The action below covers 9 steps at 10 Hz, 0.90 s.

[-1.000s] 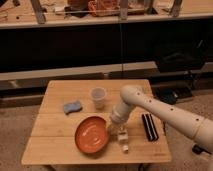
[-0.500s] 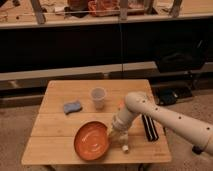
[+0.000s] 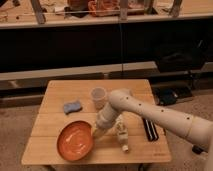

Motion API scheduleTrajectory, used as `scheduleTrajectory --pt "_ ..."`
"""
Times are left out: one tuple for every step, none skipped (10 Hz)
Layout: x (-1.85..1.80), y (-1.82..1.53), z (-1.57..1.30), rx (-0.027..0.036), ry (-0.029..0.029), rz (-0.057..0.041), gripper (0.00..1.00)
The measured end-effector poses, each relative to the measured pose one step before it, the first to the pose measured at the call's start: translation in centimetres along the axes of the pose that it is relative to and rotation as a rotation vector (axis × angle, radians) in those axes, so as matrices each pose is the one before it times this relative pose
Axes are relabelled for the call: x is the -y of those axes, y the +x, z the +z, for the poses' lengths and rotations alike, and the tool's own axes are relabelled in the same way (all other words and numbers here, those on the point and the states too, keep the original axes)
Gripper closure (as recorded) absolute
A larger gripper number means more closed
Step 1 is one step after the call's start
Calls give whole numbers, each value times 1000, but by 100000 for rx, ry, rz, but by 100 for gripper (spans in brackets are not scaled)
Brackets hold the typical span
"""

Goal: Drag the ceramic bowl in a circle

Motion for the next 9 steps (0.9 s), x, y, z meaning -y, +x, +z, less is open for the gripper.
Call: scheduleTrajectory --pt "2404 911 845 1561 -679 -2656 100" --pt "1284 1085 440 1154 -677 -893 100" --pt "542 968 254 1017 -642 -10 100" --pt "224 1432 207 1280 -580 905 100" --pt "-286 1424 -17 1150 -338 888 100" --pt "-546 765 -130 415 135 966 100" --pt "-1151 490 -328 342 241 1518 100" --pt "-1160 162 -369 -34 508 1317 100" --pt "-1977 -64 -731 -248 744 2082 100"
